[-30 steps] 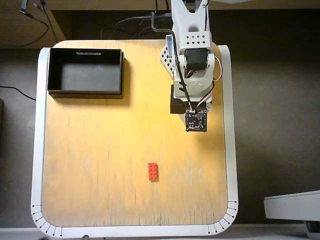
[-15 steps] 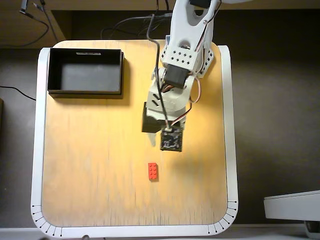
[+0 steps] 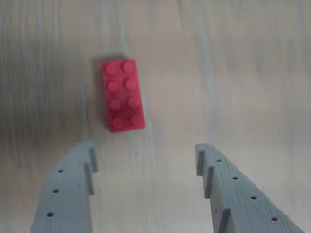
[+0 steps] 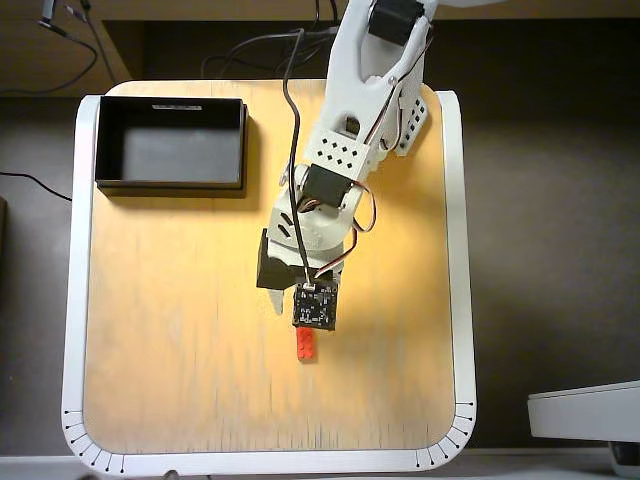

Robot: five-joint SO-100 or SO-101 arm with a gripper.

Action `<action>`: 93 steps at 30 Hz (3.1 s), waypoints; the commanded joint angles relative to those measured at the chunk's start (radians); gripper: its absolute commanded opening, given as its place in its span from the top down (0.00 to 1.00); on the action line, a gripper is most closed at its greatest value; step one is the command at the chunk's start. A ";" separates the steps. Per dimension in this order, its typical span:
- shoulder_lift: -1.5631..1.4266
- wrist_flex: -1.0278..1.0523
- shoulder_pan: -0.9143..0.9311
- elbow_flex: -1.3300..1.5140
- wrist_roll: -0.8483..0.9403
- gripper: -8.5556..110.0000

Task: Grasp a lego block and put it in the bin.

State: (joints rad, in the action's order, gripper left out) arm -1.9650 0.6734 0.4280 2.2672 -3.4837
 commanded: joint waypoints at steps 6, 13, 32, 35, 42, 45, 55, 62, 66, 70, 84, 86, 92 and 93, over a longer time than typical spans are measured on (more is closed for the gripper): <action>0.167 0.084 -0.015 -0.337 0.015 0.74; 0.256 0.209 -0.023 -0.422 0.026 0.74; 0.416 0.212 -0.080 -0.520 0.067 0.74; 0.433 0.210 -0.075 -0.532 0.060 0.74; 0.463 0.186 -0.066 -0.532 0.060 0.74; 0.485 0.152 -0.060 -0.532 0.055 0.74; 0.520 0.081 -0.051 -0.532 0.054 0.74; 0.543 0.057 -0.046 -0.532 0.052 0.74; 0.552 0.044 -0.041 -0.532 0.057 0.76; 0.560 0.028 -0.040 -0.532 0.061 0.83; 0.525 0.037 -0.006 -0.529 0.118 0.92; 0.488 0.054 0.008 -0.529 0.127 0.92; 0.325 0.129 0.051 -0.529 0.183 0.92; 0.291 0.146 0.060 -0.529 0.195 0.92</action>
State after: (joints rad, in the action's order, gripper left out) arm -1.4680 0.7670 0.4571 1.8669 -3.3211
